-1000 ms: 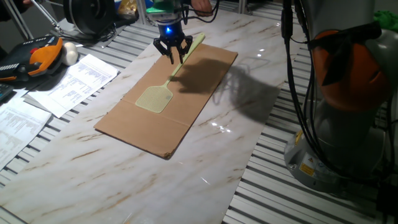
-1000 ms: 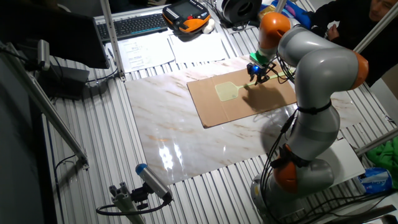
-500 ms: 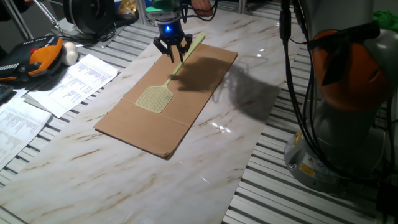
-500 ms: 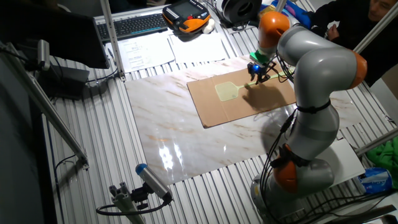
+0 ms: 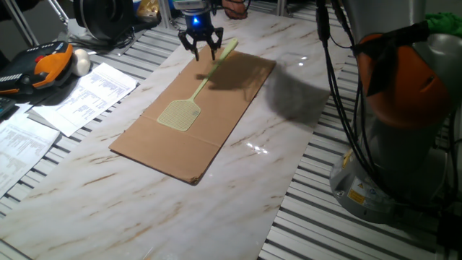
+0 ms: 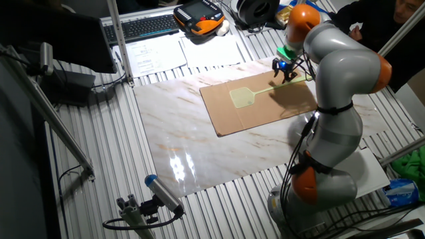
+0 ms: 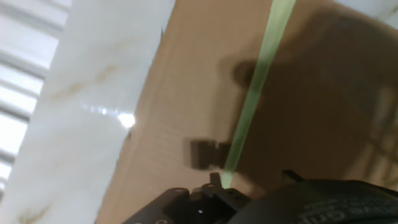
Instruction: Swat with a flyswatter
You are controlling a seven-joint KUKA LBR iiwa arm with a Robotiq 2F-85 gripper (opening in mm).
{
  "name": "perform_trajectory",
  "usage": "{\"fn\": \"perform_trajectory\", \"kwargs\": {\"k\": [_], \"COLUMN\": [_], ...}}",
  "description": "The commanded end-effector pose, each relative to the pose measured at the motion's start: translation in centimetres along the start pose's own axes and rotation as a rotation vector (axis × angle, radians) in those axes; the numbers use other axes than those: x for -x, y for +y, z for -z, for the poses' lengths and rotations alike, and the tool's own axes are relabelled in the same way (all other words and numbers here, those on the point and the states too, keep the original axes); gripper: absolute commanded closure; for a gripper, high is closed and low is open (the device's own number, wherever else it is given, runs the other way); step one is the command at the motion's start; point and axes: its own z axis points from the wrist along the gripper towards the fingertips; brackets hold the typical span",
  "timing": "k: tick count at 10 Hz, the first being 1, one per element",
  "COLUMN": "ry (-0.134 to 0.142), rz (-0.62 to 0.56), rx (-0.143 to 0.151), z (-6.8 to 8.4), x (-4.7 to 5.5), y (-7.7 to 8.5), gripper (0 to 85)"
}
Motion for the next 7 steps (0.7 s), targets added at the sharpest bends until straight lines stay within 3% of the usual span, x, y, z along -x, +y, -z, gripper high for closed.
{"fn": "perform_trajectory", "kwargs": {"k": [1,3,7], "ry": [-0.014,-0.048,-0.08], "rz": [-0.01,-0.049,-0.07], "rx": [0.004,0.012,0.036], "z": [-0.5,-0.9,-2.5], "x": [2.6,3.5,5.6], "y": [-1.2,-1.7,-3.1], "gripper": [34.0,34.0,34.0]}}
